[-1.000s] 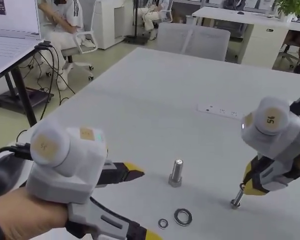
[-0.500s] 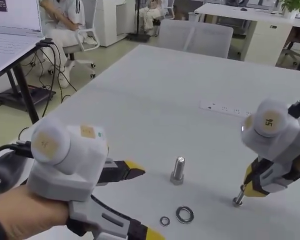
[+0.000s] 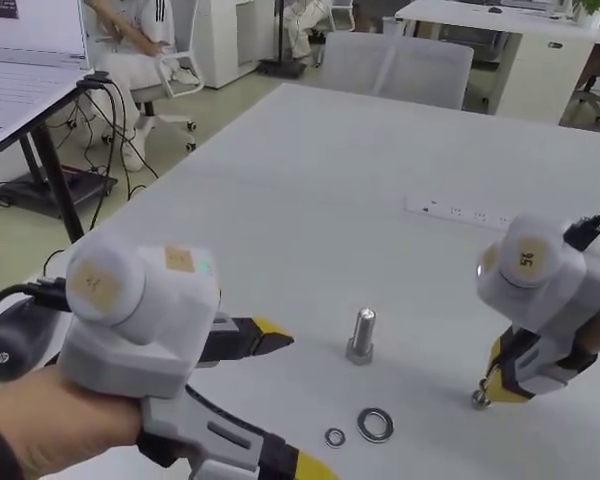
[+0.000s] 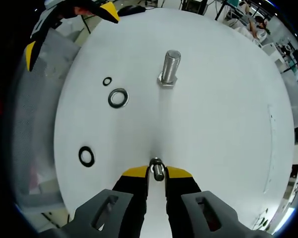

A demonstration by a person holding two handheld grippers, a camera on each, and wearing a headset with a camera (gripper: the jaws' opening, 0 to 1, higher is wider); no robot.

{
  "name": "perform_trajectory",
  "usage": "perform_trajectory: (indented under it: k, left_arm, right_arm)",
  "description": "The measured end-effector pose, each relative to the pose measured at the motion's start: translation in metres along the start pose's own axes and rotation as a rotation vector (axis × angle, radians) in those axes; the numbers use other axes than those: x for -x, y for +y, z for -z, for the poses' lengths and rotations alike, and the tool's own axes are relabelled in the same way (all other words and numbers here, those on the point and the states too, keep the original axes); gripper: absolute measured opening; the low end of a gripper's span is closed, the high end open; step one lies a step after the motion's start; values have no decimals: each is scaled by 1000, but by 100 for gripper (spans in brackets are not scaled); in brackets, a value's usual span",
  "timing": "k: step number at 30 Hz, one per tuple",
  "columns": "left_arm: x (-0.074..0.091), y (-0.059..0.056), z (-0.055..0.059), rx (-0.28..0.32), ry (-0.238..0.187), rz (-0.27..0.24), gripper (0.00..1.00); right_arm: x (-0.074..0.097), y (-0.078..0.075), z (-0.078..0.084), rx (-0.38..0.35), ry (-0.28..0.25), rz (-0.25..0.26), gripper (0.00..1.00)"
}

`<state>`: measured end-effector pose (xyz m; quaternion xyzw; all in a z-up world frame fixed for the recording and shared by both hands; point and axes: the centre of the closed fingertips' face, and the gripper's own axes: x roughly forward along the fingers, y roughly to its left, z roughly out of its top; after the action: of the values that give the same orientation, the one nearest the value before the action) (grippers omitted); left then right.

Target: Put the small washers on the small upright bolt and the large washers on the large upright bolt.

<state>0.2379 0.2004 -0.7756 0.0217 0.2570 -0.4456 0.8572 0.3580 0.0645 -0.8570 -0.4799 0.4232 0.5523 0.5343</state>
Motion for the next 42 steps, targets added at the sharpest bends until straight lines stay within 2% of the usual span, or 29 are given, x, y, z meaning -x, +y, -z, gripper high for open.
perform_trajectory:
  k: [7,23,37,42]
  left_arm:
    - [-1,0,1,4,3,0,92]
    - [-1,-1,3,7,6,4,92]
    - [-1,-2,3,4,10,8,92]
    - [-1,-1,2,2,8,8,92]
  right_arm:
    - [-7,1,0,1,1,-6,14]
    - [-10,4,1,6,3,-8,15]
    - [-5,4,-1,-9,-11,4,18]
    - [-1,1,4,-23,-15,14,20]
